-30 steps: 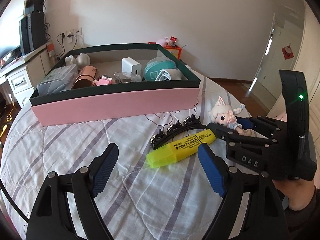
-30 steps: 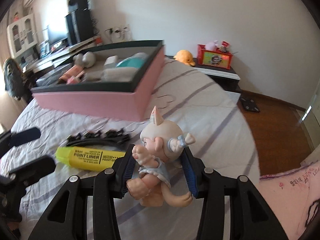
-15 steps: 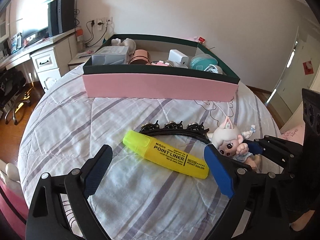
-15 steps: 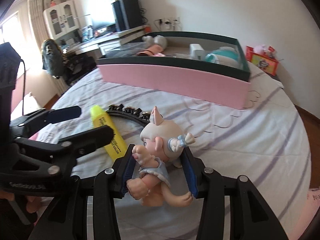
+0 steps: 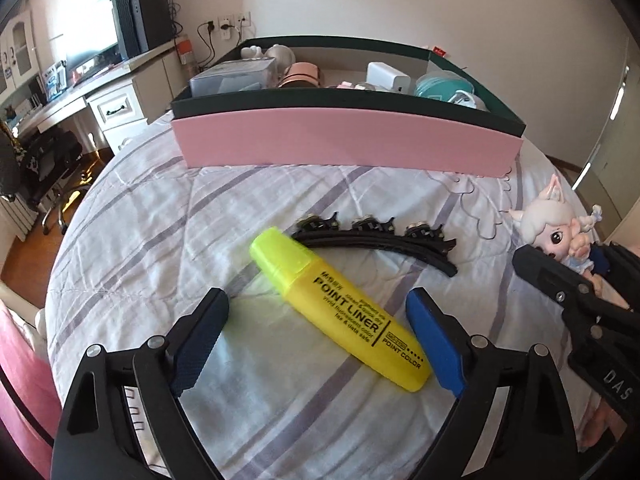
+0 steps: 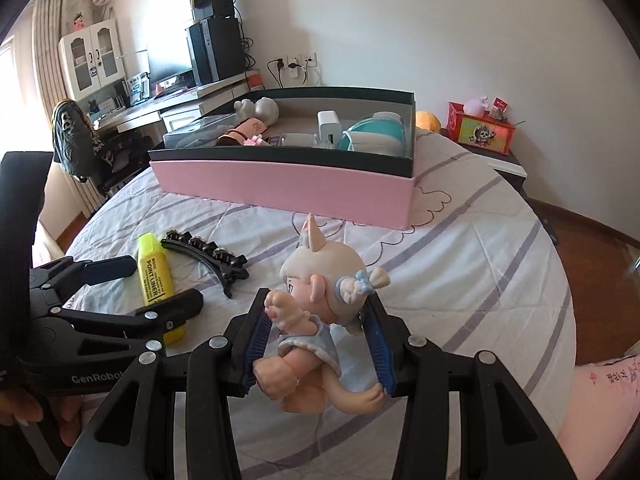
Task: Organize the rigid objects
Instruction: 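Grasp the yellow highlighter with the left gripper and lift it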
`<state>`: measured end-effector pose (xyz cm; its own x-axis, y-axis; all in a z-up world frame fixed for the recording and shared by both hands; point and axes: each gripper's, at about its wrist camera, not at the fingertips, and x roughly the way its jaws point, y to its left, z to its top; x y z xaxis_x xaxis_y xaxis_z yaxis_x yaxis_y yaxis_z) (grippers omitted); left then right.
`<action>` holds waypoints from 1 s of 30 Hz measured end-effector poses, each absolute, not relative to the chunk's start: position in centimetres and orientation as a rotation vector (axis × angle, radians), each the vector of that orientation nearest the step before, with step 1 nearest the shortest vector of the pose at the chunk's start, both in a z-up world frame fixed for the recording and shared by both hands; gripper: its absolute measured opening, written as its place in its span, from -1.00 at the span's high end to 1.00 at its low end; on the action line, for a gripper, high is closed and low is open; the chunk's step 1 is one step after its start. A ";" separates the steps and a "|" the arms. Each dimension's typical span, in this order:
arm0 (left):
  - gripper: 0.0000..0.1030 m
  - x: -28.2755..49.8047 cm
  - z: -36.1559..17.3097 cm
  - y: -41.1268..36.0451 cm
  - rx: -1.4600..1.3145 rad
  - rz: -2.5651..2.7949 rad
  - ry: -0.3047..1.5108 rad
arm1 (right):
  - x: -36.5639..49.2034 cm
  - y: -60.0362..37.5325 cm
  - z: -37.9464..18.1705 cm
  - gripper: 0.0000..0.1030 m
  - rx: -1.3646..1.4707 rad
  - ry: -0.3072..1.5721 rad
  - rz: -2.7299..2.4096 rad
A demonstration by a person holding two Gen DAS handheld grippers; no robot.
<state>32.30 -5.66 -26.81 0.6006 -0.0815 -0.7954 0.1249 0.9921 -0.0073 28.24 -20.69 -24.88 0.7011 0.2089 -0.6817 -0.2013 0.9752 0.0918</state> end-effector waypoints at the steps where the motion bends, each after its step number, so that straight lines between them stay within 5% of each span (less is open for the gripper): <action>1: -0.79 32.0 -26.9 -5.0 0.047 -0.112 0.917 | 28.3 -20.5 -24.7 0.10 0.008 0.757 0.235; 6: -0.76 31.2 -27.0 -2.5 0.049 -0.056 0.894 | 28.1 -19.2 -24.2 0.10 -0.009 0.733 0.268; 11: -0.03 31.7 -26.9 -2.2 0.056 -0.066 0.866 | 28.0 -18.5 -24.1 0.10 -0.011 0.722 0.274; 13: 0.50 31.6 -26.7 -2.4 0.068 -0.093 0.851 | 27.9 -18.4 -24.0 0.10 -0.008 0.721 0.276; 30: 0.48 23.7 -17.7 -1.7 0.069 -0.156 0.423 | 22.7 -17.6 -17.3 0.10 0.022 0.423 0.244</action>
